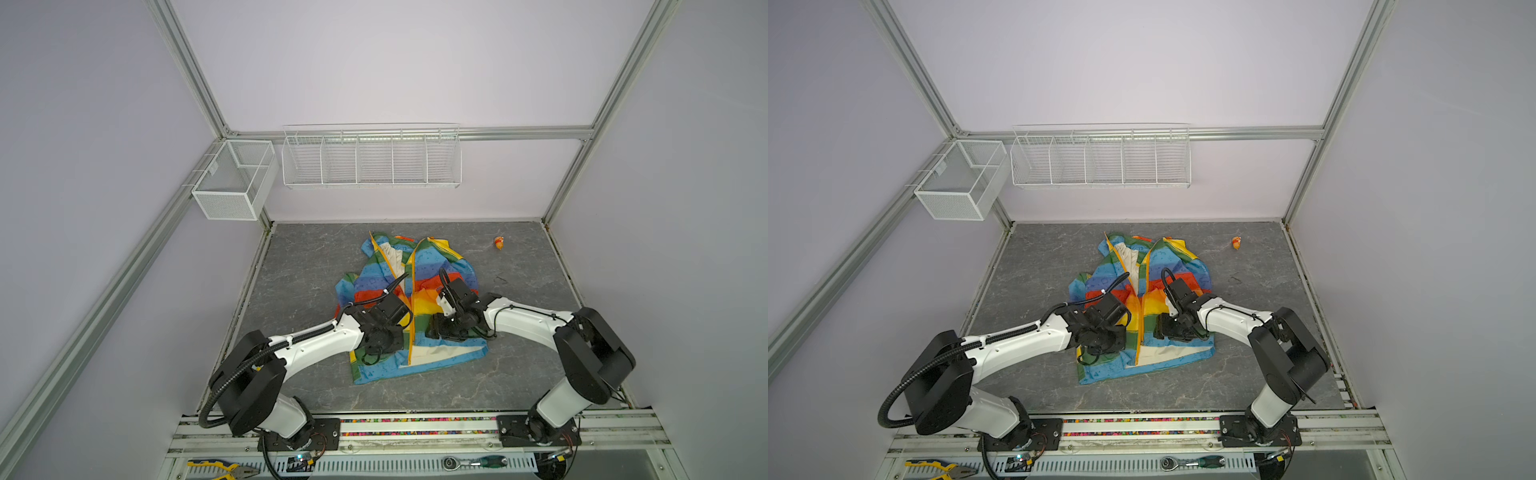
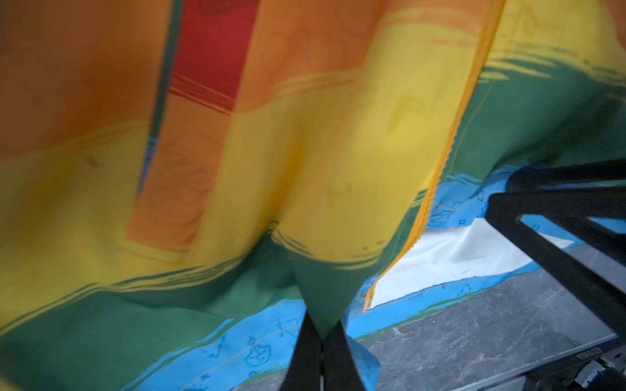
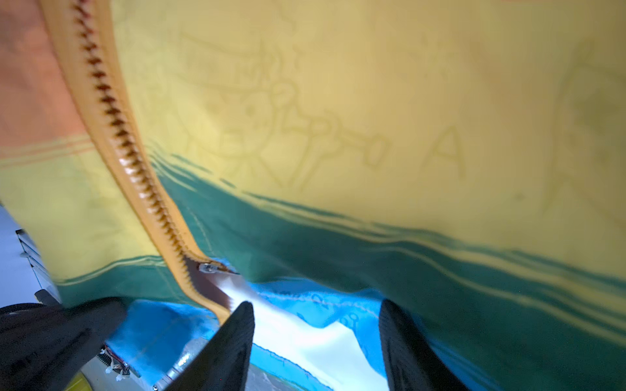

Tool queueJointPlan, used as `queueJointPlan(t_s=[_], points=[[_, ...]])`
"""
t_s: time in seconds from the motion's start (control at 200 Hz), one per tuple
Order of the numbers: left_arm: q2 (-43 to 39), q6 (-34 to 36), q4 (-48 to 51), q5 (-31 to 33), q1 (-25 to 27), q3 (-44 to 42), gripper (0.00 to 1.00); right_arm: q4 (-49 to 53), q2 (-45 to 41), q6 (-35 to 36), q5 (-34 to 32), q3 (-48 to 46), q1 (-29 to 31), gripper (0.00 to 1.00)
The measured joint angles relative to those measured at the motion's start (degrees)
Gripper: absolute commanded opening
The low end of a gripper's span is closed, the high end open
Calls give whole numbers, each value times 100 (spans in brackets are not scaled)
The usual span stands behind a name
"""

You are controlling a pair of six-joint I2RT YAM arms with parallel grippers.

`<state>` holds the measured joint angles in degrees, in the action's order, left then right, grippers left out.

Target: Zip up the jacket

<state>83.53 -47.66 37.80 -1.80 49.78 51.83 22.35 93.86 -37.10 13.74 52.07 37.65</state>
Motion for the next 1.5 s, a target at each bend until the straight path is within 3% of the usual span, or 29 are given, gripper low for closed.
queueJointPlan(t_s=[0.16,0.385,0.69,0.96,1.115,1.14,1.185,1.25,1.38,1.5], points=[[-428,271,389,203,-437,-181,0,2,0,2,0,0,0,62],[-313,610,479,313,-964,-417,1,59,-59,2,-46,4,0,62],[-278,872,693,511,-1320,-363,36,476,-717,120,-391,170,4,68],[-920,896,1073,516,-1325,133,39,623,-1757,389,-944,374,13,75],[-1759,997,940,402,-1325,319,38,627,-2337,479,-1543,452,13,100],[-1899,1027,898,378,-1325,319,38,623,-2424,466,-1641,461,11,90],[-2181,1082,743,350,-1325,278,39,610,-2588,533,-1856,487,11,88],[-2664,1132,457,356,-1325,136,45,592,-2745,588,-2107,562,-2,88],[-3517,1204,39,616,-1325,-177,72,492,-2754,726,-2343,813,-68,88],[-3943,1285,-192,866,-1325,-295,88,343,-2697,907,-2404,909,-127,93]])
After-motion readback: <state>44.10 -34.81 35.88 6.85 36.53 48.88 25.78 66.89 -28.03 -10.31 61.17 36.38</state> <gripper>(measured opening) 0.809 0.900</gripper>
